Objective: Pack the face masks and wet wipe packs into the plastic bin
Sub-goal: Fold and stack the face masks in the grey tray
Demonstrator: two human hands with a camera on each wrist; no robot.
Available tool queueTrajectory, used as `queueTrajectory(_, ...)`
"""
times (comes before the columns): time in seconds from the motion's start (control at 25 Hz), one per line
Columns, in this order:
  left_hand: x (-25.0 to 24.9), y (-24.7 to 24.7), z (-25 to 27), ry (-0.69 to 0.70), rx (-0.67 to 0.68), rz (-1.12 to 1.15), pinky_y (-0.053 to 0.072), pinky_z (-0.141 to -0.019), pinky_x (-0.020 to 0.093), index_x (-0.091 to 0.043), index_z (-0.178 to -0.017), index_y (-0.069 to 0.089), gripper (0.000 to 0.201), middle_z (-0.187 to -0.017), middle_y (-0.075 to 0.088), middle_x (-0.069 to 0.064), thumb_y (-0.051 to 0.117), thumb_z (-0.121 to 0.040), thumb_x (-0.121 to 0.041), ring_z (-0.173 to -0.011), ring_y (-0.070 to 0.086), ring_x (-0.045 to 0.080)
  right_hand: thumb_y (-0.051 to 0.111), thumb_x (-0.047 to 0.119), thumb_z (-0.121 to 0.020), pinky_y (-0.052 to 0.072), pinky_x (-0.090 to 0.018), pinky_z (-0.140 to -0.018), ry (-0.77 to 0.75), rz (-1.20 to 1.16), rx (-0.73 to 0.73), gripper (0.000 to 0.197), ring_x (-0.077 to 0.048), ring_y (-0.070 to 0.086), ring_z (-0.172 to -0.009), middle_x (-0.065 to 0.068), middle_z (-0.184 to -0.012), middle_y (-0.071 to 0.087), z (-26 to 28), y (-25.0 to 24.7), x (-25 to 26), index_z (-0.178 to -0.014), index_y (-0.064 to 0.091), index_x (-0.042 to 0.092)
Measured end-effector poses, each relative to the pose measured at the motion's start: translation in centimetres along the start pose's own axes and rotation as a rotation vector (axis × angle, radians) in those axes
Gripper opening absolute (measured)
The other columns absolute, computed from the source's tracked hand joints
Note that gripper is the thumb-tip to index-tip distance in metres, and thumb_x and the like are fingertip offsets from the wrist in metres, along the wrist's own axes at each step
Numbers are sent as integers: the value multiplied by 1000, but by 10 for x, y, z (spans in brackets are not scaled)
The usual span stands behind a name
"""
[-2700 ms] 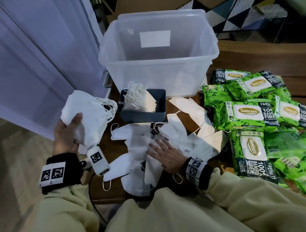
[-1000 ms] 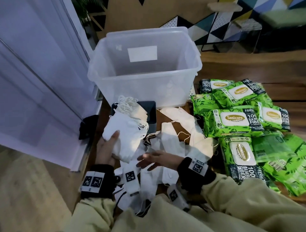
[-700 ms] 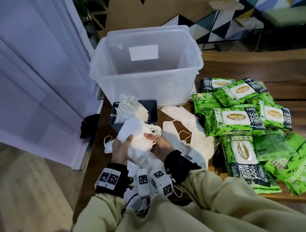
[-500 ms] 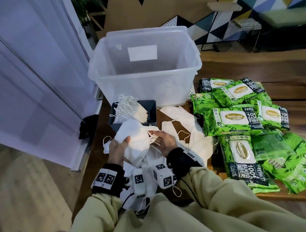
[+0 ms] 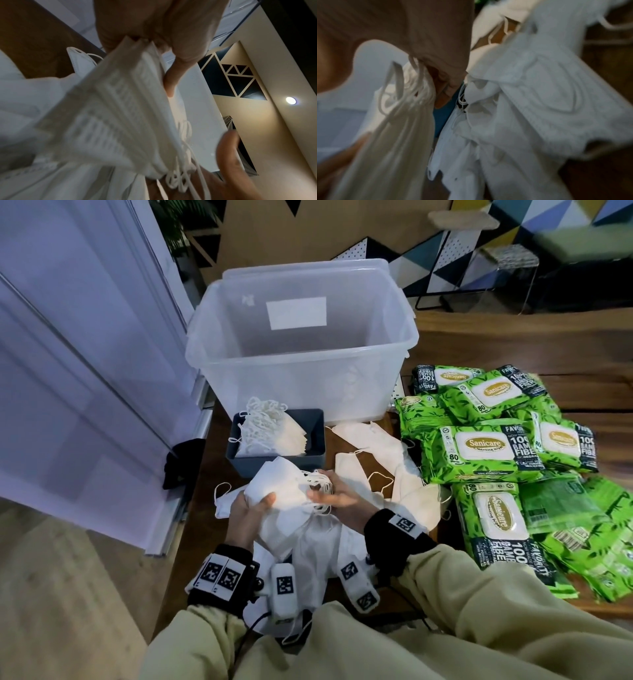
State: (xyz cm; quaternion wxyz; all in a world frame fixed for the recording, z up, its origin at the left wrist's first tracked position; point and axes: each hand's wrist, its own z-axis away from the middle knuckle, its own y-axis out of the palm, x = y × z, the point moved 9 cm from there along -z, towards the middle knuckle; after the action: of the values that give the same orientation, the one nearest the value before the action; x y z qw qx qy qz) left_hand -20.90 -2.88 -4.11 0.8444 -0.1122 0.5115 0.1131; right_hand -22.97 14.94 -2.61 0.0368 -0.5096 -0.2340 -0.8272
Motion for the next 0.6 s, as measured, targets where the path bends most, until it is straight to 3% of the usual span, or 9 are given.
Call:
queueTrajectory(0.04, 0, 1, 0, 0, 11, -8, 48, -96, 52, -8, -123, 53, 88, -121, 62, 12, 77, -49, -49, -109, 60, 31, 68, 2, -81, 43, -34, -99, -35, 157, 1, 53, -14, 55, -100, 3, -103, 57, -1, 2, 3, -124, 39, 12)
queueTrajectory(0.12, 0, 2, 2, -12, 11, -10, 46, -98, 52, -8, -128, 49, 81, -125, 59, 12, 77, -61, -43, -112, 58, 32, 73, -2, -74, 43, -31, -99, -96, 353, -58, 70, -14, 53, -103, 3, -105, 55, -3, 1, 11, -132, 34, 7)
queueTrajectory(0.2, -3, -1, 6, -15, -1, -4, 45, -99, 51, -6, -130, 47, 62, -127, 57, 13, 73, -78, -27, -112, 57, 33, 74, -3, -73, 48, -22, -88, -124, 400, -118, 67, -15, 55, -95, 0, -99, 57, -8, -5, 18, -131, 41, 5)
queueTrajectory(0.32, -6, -9, 7, 23, 7, -11, 47, -98, 48, -6, -122, 52, 42, -121, 61, 12, 67, -84, -16, -107, 60, 31, 71, -10, -72, 46, -15, -64, -121, 310, -220, 56, -10, 53, -70, 1, -75, 52, -9, -22, 25, -123, 51, 5)
queueTrajectory(0.44, -10, -12, 11, 63, 41, 20, 49, -90, 41, -7, -115, 54, 31, -110, 63, 10, 64, -86, -10, -99, 60, 27, 68, -12, -74, 49, -22, -66, -61, 153, -252, 48, -15, 56, -71, -8, -77, 55, -7, -36, 29, -111, 48, 9)
queueTrajectory(0.52, -10, -10, 12, 83, 58, 10, 51, -83, 36, -6, -117, 54, 33, -108, 64, 9, 65, -86, -10, -95, 61, 24, 61, -13, -79, 50, -25, -69, -13, 37, -253, 41, -19, 59, -75, -14, -83, 59, -5, -36, 27, -109, 43, 8)
queueTrajectory(0.6, -4, -7, 9, 73, 68, 1, 51, -84, 37, -5, -119, 54, 36, -110, 64, 9, 65, -86, -12, -98, 62, 25, 57, -10, -83, 48, -27, -68, 34, 10, -257, 36, -18, 59, -76, -13, -87, 60, -6, -34, 20, -109, 41, 9)
